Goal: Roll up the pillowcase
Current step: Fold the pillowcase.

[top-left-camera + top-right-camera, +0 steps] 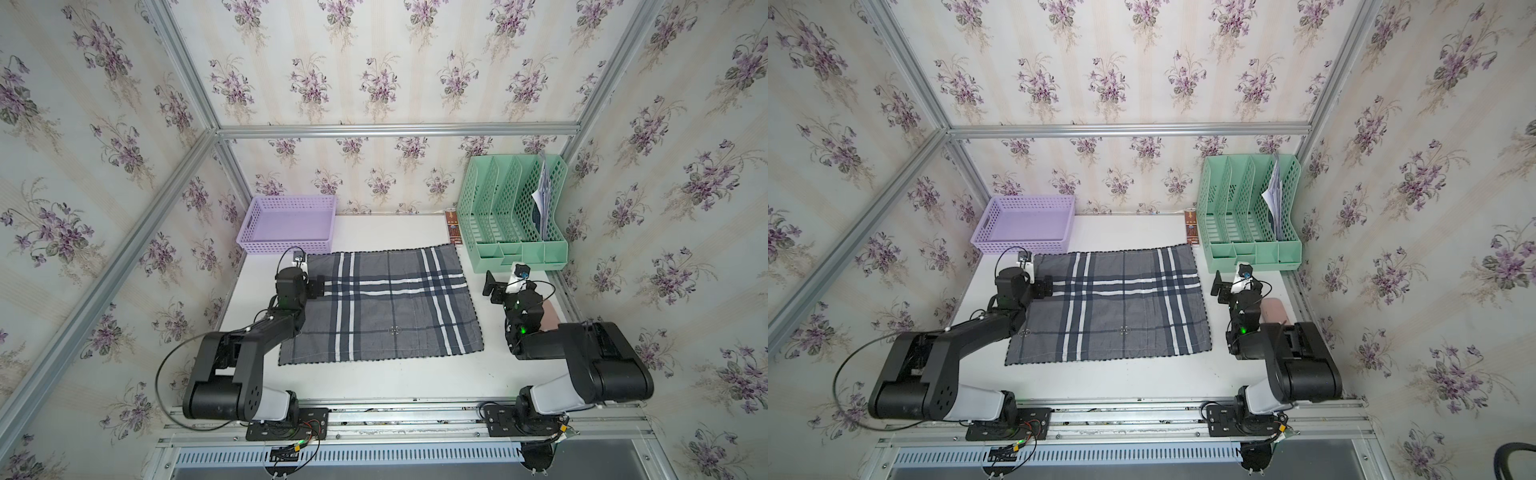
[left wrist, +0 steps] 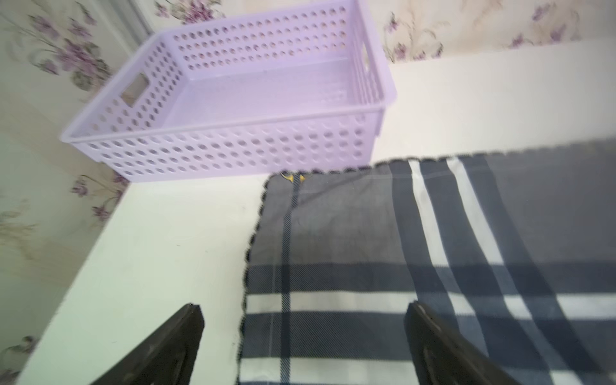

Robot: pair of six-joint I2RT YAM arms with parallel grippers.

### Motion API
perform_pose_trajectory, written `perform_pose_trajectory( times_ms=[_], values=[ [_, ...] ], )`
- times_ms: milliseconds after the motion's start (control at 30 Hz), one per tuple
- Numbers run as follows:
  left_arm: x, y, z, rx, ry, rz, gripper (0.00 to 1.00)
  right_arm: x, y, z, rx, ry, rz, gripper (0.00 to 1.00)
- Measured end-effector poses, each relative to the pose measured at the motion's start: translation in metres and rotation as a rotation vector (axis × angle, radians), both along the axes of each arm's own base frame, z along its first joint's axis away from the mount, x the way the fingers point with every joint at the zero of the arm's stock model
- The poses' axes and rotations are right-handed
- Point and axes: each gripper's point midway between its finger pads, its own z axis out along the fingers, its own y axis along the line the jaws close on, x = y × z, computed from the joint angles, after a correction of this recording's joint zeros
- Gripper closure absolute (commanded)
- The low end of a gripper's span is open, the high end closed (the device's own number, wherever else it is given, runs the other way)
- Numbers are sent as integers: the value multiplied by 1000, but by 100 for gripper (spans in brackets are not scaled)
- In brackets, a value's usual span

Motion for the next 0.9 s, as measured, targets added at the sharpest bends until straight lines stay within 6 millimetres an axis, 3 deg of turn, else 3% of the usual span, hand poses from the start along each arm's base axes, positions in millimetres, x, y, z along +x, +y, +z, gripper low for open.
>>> perform_pose_trajectory(
  times_ms=[67, 100, 167, 233, 300, 367, 500, 600, 700, 800, 900],
  values=[
    [13, 9, 51, -73, -39, 102, 1, 14, -5, 56, 58, -83, -41, 7],
    [13, 12, 63, -107, -39, 138, 1, 16, -4, 87, 102, -131, -47, 9],
    [-3, 14, 52, -181, 66, 217, 1, 13, 9, 109, 172, -121, -16, 9],
    [-45, 14, 7, -238, 270, 307, 1, 4, 31, 100, 219, -31, 35, 8],
    [-100, 15, -29, -280, 450, 407, 1, -15, 52, 74, 236, 98, 80, 7],
    [-139, 16, -41, -319, 518, 482, 1, -35, 64, 56, 237, 180, 110, 6],
    [-208, 6, -62, -447, 596, 580, 1, -74, 60, 28, 257, 285, 96, 4],
    [-234, 2, -79, -502, 627, 625, 1, -88, 58, 8, 265, 364, 78, 3],
    [-249, -5, -103, -528, 699, 645, 0, -95, 56, -10, 276, 428, 59, 1],
    [-247, -6, -112, -519, 747, 666, 2, -103, 59, -27, 305, 488, 57, 0],
    [-231, -4, -112, -489, 772, 662, 6, -108, 59, -34, 332, 512, 50, 0]
  ],
)
